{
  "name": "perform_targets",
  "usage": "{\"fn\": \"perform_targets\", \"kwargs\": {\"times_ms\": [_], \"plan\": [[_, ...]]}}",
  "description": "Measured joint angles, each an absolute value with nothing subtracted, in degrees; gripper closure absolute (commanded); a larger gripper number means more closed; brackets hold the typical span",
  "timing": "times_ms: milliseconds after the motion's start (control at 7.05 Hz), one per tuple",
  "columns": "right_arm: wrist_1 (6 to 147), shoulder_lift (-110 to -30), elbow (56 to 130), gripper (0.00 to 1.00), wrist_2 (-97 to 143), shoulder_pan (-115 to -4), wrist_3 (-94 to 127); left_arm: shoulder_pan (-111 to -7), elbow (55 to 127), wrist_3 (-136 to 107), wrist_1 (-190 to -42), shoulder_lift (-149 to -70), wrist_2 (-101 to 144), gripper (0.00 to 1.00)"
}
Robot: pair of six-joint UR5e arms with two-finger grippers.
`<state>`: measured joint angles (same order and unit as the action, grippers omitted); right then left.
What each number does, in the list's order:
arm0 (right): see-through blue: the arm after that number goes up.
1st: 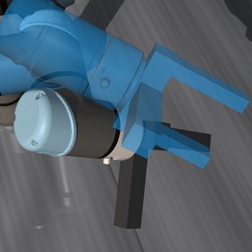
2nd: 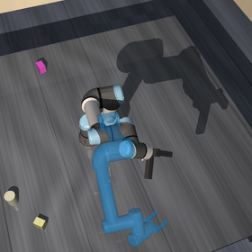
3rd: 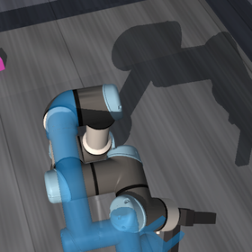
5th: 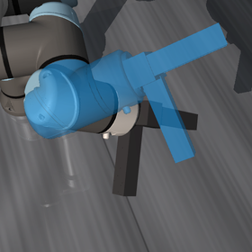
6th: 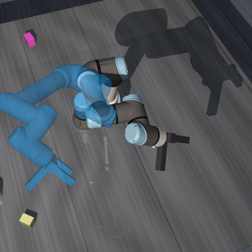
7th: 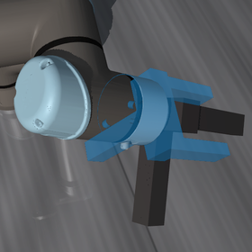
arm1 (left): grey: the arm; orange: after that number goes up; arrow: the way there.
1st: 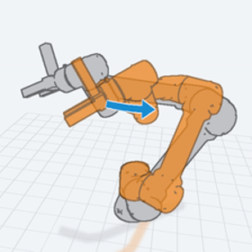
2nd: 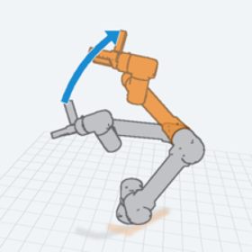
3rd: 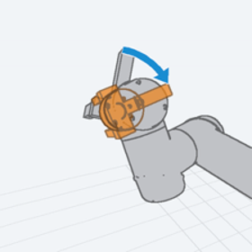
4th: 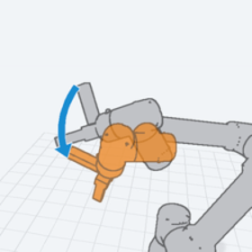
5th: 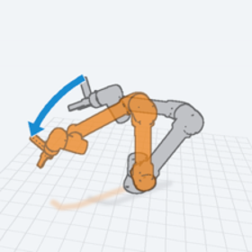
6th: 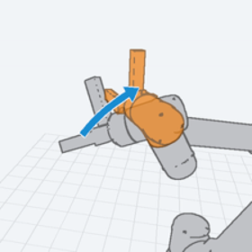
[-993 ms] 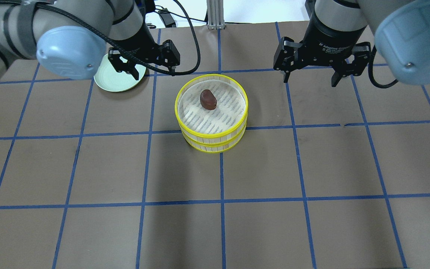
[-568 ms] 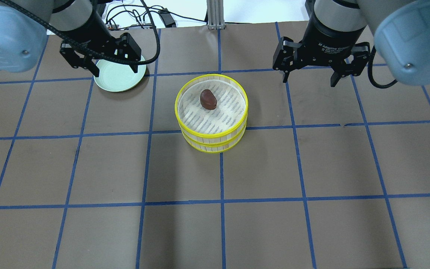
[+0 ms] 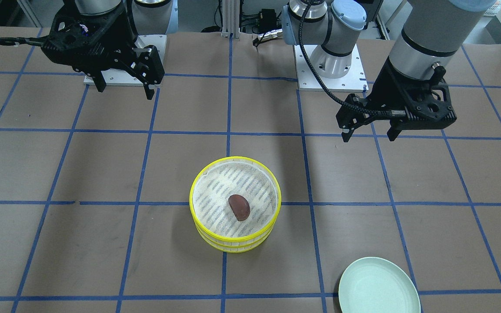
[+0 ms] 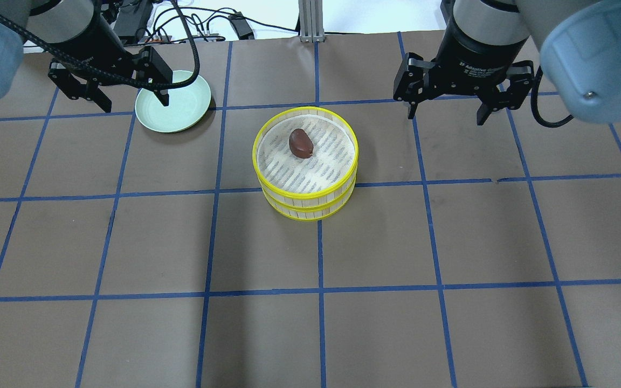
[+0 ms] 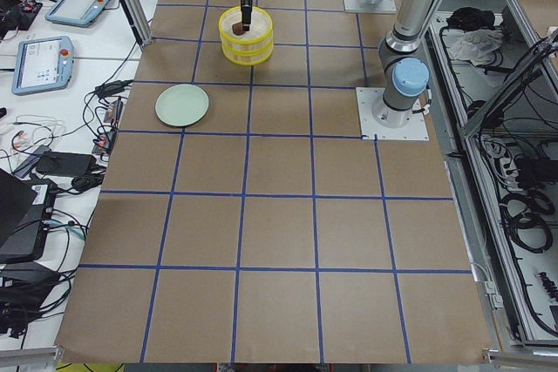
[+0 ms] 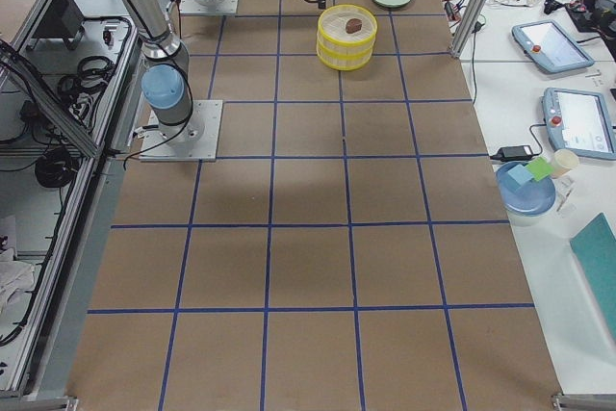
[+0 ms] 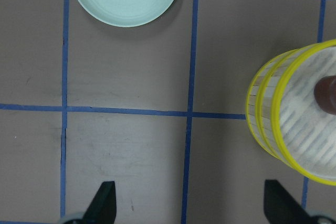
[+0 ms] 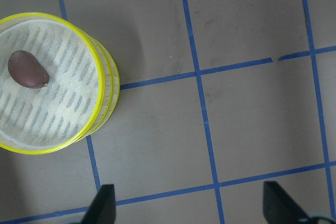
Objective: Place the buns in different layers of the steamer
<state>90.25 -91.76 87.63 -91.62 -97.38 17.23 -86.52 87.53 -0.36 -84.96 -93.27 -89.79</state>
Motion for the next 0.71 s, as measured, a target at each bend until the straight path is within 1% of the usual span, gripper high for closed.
{"fn": "perform_targets", "kwargs": {"times_ms": [284, 709], "plan": [[90.24, -91.76, 87.63, 0.00, -91.63, -97.38, 17.19, -86.28, 87.93, -0.35, -86.93, -92.84, -94.13, 0.00], [90.32, -91.76, 87.63, 0.00, -91.58, -97.38, 17.22, -86.52, 87.98, -0.71, -87.30, -92.56, -91.29, 0.00]]}}
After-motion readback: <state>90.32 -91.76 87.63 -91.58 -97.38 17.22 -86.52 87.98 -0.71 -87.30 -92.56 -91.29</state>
